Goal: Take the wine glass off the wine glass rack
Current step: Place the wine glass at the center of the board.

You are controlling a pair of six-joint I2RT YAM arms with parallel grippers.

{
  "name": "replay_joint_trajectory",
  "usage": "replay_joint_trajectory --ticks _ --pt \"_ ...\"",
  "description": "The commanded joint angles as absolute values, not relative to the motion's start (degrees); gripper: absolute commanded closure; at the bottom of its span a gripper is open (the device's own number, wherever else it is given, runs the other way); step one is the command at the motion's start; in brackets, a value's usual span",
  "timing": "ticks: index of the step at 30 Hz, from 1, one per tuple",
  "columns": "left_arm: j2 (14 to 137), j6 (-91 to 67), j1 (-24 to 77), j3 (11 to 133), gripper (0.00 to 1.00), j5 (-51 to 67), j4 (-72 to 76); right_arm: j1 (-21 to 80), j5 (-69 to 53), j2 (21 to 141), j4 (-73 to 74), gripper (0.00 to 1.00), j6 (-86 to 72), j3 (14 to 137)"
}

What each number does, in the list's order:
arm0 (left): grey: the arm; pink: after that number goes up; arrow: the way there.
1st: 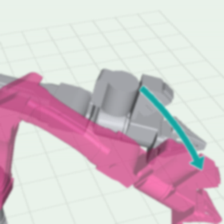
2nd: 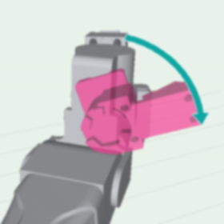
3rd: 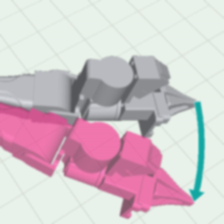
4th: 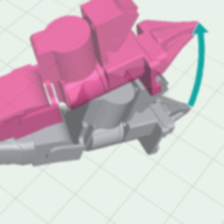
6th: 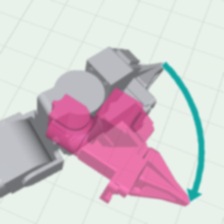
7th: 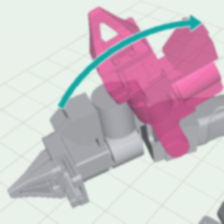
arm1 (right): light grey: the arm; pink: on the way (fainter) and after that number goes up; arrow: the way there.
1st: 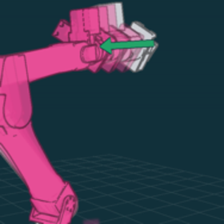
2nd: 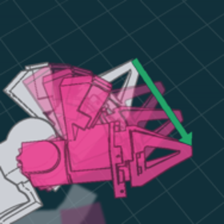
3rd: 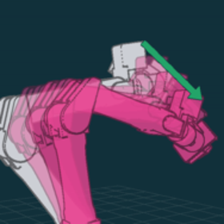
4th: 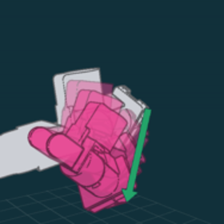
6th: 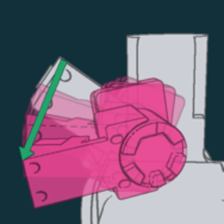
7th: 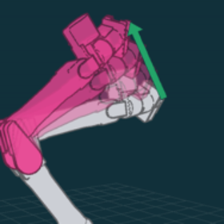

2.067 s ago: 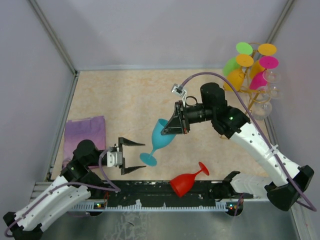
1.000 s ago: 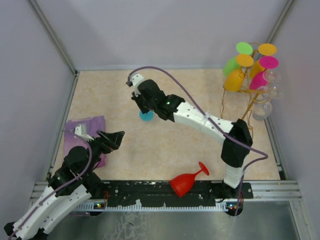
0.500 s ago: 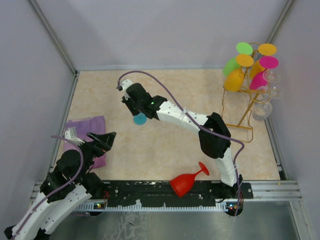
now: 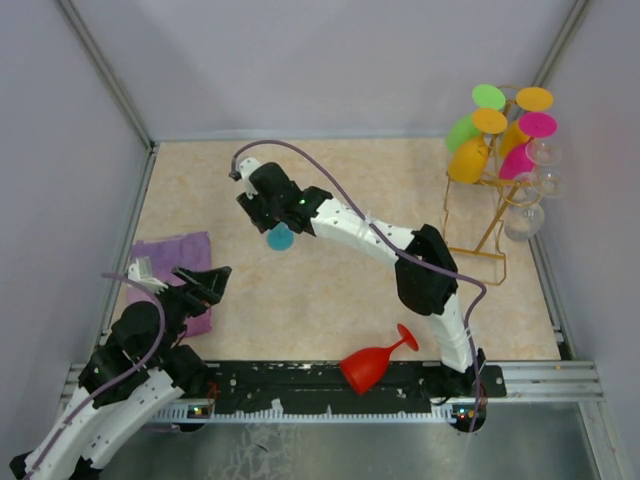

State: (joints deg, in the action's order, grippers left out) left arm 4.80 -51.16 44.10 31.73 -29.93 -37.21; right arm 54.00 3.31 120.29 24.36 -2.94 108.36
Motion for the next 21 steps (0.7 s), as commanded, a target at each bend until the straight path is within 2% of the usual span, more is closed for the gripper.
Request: replay_joint_trajectory --ticks 1,3,9,16,21 --pt "5.01 -48.79 43.89 31.88 0.0 -27.27 -33.95 54.14 2.4 115.99 25.12 0.59 -0.87 113.58" --pt "5.75 -48.63 43.94 31.57 0.0 -26.03 -32.84 54.18 3.38 113.86 25.82 0.5 0.11 113.53" --pt "9.96 -47.33 43.95 31.57 0.01 -21.2 -28.86 54.17 8.8 103.84 26.98 0.35 1.3 106.93" --pt "18.39 -46.41 43.95 32.41 0.0 -12.46 -23.81 54.16 14.16 84.0 26.91 0.2 -5.13 85.98" --pt "23.33 -52.96 43.89 29.87 0.01 -6.93 -18.22 54.2 15.94 71.4 32.88 0.15 -14.22 70.35"
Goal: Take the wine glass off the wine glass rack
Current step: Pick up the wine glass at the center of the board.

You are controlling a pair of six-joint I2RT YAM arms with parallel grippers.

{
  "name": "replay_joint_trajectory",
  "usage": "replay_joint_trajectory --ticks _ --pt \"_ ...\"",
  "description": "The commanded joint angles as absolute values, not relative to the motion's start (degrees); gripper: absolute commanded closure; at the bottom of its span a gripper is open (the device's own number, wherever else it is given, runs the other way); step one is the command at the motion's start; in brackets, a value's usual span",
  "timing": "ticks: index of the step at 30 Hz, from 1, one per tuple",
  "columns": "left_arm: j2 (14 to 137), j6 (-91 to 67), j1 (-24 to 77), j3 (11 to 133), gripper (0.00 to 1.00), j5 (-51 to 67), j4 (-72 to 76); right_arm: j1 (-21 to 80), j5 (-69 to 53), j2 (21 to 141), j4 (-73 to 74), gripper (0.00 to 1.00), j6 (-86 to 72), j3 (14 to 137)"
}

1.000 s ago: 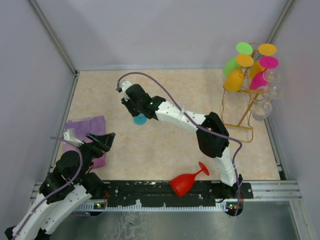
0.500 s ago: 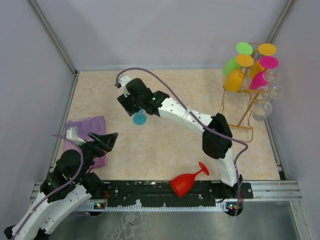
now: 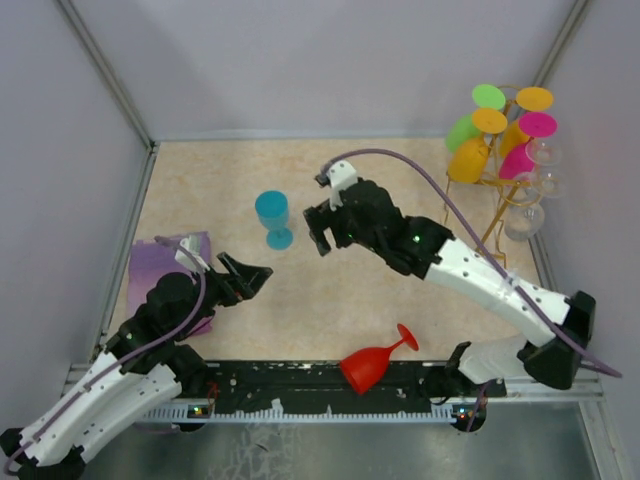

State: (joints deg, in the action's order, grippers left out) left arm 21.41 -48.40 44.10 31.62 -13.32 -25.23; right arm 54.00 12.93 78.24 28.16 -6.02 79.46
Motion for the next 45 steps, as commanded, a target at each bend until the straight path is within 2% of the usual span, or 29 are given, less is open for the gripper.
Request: replay_joint_trajectory --ticks 1,7,15,24,28,32,45 --pt "23.44 -54.76 43.94 28.16 0.01 -4.93 -15.03 54.21 15.46 69.46 34.51 0.15 -15.8 67.57" --pt "27.62 -60.2 43.95 20.35 0.01 5.53 -2.83 54.2 13.65 61.45 45.91 0.13 -24.87 57.83" --pt "40.19 -55.89 43.94 24.25 0.01 15.14 -0.89 54.15 15.78 58.96 57.13 0.13 -33.84 52.5" --pt "48.97 -52.39 43.94 27.87 0.01 18.58 0.75 54.18 10.88 55.37 57.26 0.34 -40.45 44.68" --pt "49.17 -52.0 43.95 27.86 0.01 18.37 1.92 54.17 12.15 54.86 58.45 0.4 -42.26 43.93" --pt "48.44 -51.73 43.93 27.63 0.01 17.89 1.4 54.16 11.83 55.41 58.35 0.41 -43.91 42.69" --pt "47.64 -50.89 43.94 27.08 0.01 17.53 1.48 54.17 13.89 55.02 56.42 0.65 -47.28 39.33"
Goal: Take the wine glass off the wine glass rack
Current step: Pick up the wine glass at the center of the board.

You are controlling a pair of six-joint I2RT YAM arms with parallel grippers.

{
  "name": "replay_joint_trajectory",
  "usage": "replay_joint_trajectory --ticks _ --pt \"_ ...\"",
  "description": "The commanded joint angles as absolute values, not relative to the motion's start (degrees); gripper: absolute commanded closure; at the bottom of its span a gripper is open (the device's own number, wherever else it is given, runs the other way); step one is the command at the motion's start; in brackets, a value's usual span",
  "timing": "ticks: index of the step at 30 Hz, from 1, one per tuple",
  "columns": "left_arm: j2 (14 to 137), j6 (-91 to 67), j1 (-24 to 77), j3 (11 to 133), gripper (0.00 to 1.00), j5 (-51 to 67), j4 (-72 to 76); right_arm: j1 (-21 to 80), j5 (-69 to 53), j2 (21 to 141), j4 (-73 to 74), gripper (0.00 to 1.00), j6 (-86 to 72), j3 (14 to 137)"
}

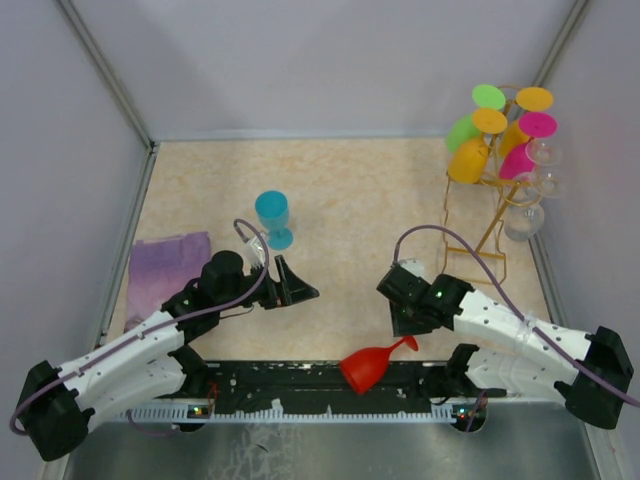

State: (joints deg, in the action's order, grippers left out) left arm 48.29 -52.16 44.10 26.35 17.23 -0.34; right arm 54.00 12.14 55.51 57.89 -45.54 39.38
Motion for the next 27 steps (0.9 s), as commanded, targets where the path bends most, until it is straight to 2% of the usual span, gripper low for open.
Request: replay_joint_trajectory --ticks 1,5,8,10,14,24,27 --pt "47.66 -50.84 43.94 27.07 0.01 17.64 1.53 54.14 13.77 55.21 56.18 0.67 -47.27 39.18" --pt "47.41 -50.59 43.95 27.26 0.01 17.84 1.57 54.16 12.25 55.71 54.51 0.74 -47.09 38.06" --pt "46.8 -50.06 43.95 27.12 0.01 17.7 1.69 54.18 10.85 55.66 52.74 0.87 -46.59 37.26" --pt "45.87 -50.01 43.95 26.72 0.01 17.35 2.25 54.16 10.4 55.55 51.8 0.93 -46.3 36.94" --pt "43.42 -50.22 43.95 26.42 0.01 15.45 1.78 54.22 10.49 54.95 50.48 0.99 -45.74 37.56" --pt "34.14 -49.6 43.85 25.27 0.01 10.32 2.24 54.17 10.58 50.5 45.19 1.0 -45.17 40.07" --pt "29.45 -50.51 43.81 25.45 0.01 5.31 -1.05 54.14 8.29 47.62 41.34 1.0 -45.48 40.92"
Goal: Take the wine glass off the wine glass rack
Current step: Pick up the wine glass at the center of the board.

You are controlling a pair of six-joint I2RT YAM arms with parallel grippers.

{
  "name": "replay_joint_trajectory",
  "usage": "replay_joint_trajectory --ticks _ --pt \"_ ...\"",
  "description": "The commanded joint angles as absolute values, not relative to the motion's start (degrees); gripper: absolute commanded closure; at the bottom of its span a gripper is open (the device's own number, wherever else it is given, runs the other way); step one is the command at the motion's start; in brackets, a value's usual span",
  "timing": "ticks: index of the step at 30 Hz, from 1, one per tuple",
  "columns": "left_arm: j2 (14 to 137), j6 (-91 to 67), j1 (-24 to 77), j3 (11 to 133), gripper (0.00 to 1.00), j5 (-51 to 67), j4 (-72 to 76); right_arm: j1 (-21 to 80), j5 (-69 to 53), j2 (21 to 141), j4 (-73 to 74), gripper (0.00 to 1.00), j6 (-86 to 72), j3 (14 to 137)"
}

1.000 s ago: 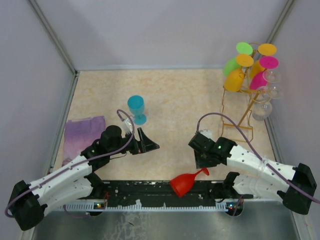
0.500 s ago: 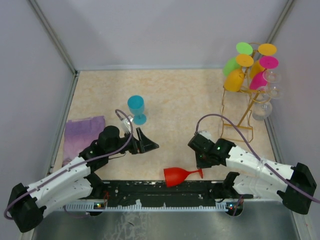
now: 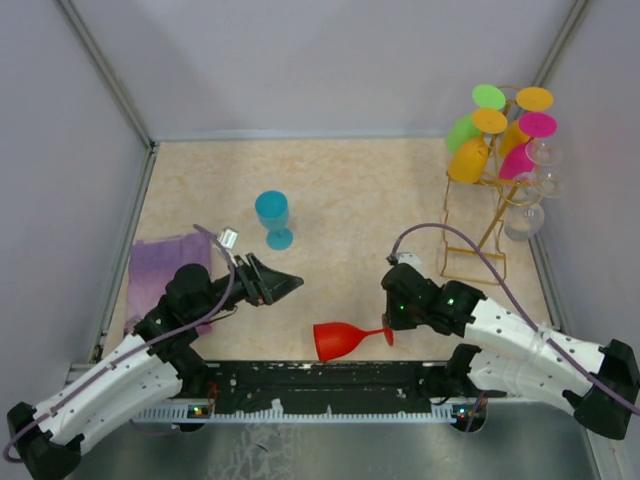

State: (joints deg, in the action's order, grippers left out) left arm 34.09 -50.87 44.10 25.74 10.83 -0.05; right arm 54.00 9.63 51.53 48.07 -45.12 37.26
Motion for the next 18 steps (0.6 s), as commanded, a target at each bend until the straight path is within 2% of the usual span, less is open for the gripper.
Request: replay_joint_trajectory --ticks 1,7,18 --pt "27.58 -49.95 43.85 25.3 0.01 3.61 -1.43 54.18 8.07 46.65 40.15 1.0 -46.0 40.95" --pt "19.52 -46.7 43.86 26.79 0.01 -2.28 -4.21 54.14 10.04 44.3 38.12 1.0 -46.58 42.75" --pt "23.09 -39.93 43.86 30.96 0.03 11.02 -1.49 54.21 12.1 41.51 28.78 1.0 -53.5 40.2"
